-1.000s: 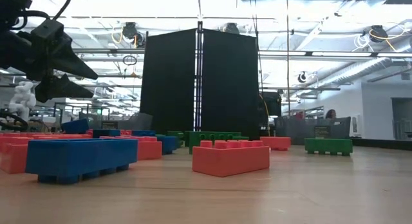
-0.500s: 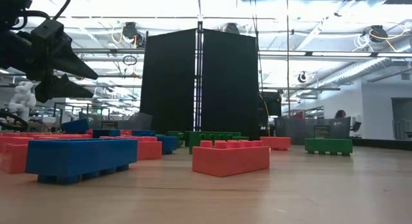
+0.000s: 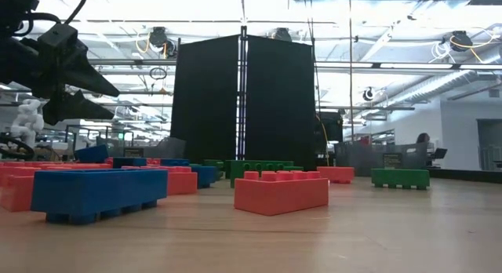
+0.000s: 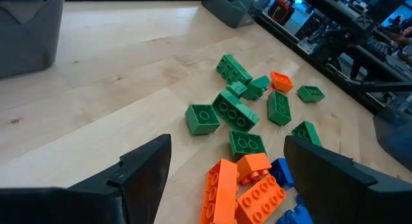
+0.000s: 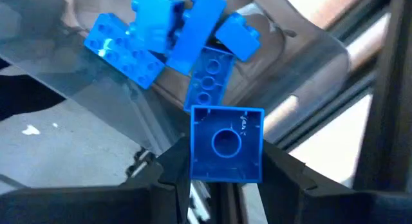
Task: Sort blocks
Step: Put the blue game piece into the bottom black bin
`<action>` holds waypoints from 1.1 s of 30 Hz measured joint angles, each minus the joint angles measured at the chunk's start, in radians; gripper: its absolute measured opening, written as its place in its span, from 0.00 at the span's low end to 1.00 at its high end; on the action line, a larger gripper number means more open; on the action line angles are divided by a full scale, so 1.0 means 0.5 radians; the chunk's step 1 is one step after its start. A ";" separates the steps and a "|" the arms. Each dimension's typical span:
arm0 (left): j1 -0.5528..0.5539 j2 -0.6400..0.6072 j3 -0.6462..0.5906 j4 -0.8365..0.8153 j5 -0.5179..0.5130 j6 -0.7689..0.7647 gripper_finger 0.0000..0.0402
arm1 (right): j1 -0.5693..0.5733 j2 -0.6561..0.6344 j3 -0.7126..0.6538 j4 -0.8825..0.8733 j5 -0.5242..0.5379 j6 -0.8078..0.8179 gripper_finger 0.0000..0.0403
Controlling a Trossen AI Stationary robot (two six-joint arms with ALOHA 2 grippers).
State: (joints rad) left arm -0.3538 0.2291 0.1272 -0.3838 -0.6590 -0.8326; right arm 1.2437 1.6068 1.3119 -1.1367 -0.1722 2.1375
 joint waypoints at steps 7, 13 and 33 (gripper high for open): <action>0.000 0.000 0.000 0.000 0.000 0.001 0.76 | 0.008 -0.002 -0.027 -0.002 -0.005 -0.015 0.30; 0.000 0.000 0.000 0.000 0.000 0.001 0.76 | 0.007 -0.006 -0.092 0.054 -0.008 -0.021 0.30; 0.000 -0.001 0.000 0.000 0.001 0.002 0.76 | -0.098 0.012 -0.103 0.173 0.183 -0.033 0.46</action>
State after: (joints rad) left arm -0.3538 0.2287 0.1272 -0.3839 -0.6586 -0.8318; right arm 1.1946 1.6126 1.2602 -1.0503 -0.0806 2.1211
